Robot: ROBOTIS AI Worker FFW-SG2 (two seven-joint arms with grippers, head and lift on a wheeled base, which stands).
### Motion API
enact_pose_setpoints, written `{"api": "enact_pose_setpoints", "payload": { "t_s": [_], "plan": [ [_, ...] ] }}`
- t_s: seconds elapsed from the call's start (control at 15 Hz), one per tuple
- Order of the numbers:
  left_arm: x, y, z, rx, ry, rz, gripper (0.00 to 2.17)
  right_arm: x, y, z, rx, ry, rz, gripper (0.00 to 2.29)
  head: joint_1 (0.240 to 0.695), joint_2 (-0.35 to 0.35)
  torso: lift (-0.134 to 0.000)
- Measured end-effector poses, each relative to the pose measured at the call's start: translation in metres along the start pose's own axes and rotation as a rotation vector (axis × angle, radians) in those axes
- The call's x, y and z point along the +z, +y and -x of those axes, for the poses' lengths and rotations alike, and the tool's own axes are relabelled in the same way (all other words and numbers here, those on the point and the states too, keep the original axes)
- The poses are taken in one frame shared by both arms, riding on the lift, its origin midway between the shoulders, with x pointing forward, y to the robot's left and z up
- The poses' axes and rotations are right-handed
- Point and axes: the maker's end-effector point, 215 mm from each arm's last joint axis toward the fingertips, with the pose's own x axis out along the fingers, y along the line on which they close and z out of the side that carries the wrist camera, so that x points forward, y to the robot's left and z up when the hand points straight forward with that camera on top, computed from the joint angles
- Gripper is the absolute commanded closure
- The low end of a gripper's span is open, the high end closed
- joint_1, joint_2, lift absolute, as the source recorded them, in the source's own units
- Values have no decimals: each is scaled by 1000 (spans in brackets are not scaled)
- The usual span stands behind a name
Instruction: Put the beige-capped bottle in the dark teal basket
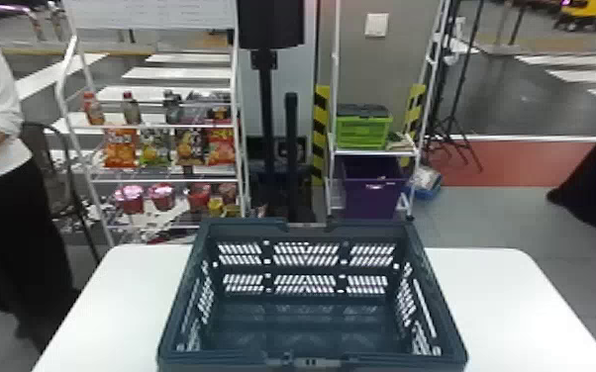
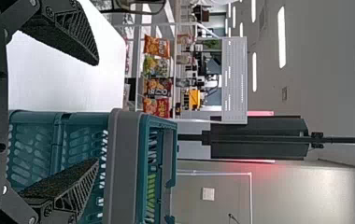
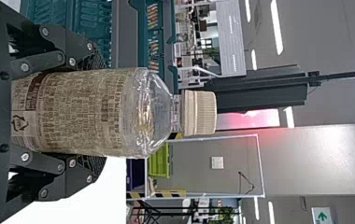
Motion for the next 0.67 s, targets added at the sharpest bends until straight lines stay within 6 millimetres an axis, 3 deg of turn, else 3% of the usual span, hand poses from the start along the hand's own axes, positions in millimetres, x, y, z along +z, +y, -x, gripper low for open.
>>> {"api": "enact_pose_setpoints", "payload": {
  "t_s": [0.67],
  "plan": [
    [-2,3,-2,6,3,-2,151,-1,0,-1,0,2,-3,778,499,0,0]
  ]
}}
